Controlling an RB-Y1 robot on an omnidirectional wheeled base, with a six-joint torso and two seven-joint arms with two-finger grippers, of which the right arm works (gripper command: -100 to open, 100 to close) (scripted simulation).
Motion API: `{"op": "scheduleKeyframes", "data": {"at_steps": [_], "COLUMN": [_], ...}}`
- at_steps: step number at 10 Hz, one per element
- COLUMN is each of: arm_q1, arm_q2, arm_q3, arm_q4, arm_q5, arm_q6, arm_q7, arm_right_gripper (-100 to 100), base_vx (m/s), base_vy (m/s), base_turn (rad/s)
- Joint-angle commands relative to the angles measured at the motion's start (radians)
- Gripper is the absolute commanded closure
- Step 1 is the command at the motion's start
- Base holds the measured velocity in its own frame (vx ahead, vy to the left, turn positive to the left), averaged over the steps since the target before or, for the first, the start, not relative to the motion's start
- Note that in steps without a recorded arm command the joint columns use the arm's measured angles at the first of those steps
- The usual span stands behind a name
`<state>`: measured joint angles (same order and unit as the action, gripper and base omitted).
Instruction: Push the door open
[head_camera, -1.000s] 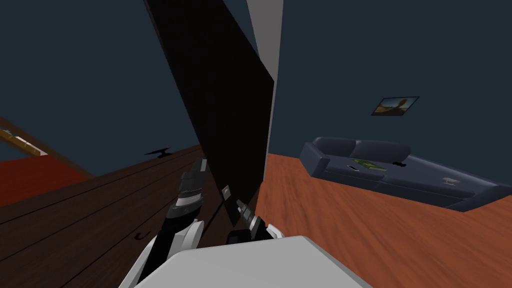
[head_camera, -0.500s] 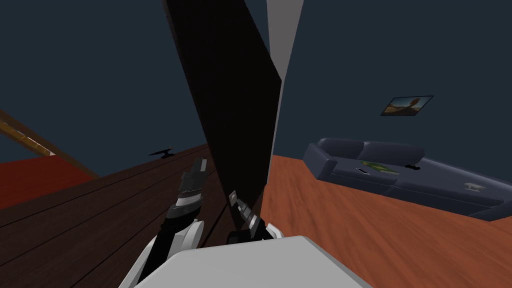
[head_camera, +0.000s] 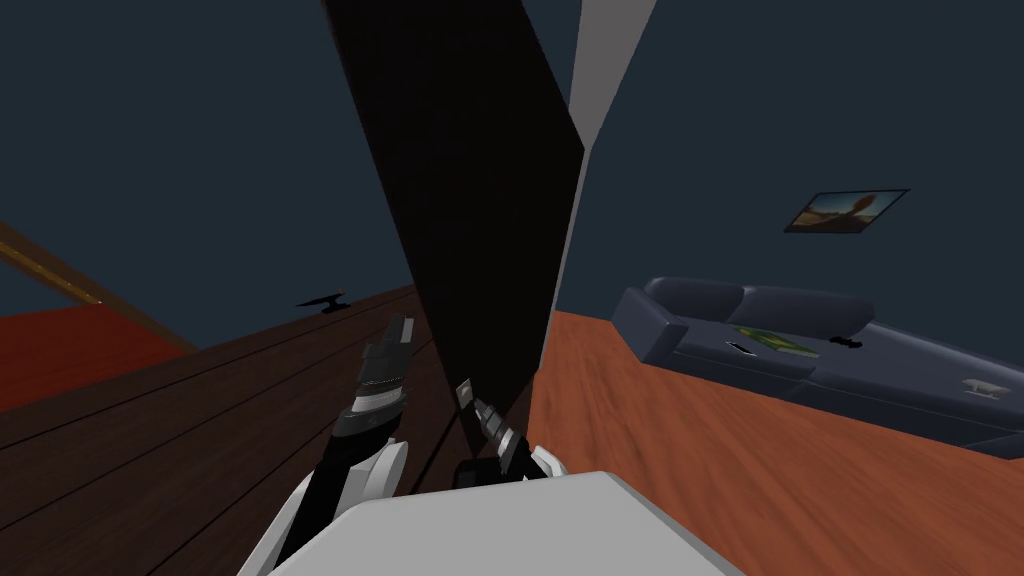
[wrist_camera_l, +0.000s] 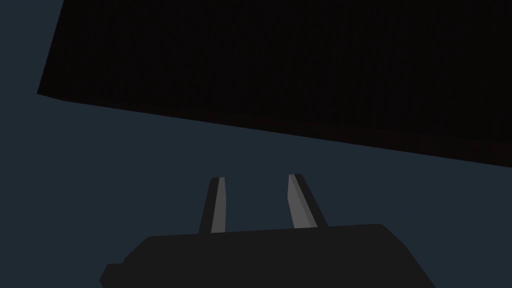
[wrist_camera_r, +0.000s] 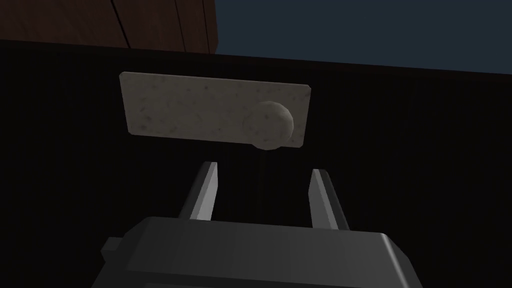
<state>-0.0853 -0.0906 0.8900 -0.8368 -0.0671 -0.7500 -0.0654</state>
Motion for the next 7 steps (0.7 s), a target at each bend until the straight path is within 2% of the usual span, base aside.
{"op": "scheduleKeyframes", "data": {"at_steps": [1, 5, 6, 7], "arm_q1": [0.0, 0.0, 0.006, 0.008], "arm_q2": [-0.001, -0.001, 0.005, 0.009], "arm_q3": [0.0, 0.0, -0.033, -0.047], "arm_q4": [0.0, 0.0, 0.006, 0.008], "arm_q5": [0.0, 0.0, -0.007, -0.01], "arm_q6": [0.0, 0.0, 0.0, 0.001], "arm_q7": [0.0, 0.0, 0.011, 0.016], "arm_right_gripper": [100, 100, -100, -100], "base_vx": [-0.026, -0.011, -0.092, -0.147], "base_vy": [-0.029, -0.012, 0.038, 0.058], "base_turn": [0.004, 0.0, -0.163, -0.134]}}
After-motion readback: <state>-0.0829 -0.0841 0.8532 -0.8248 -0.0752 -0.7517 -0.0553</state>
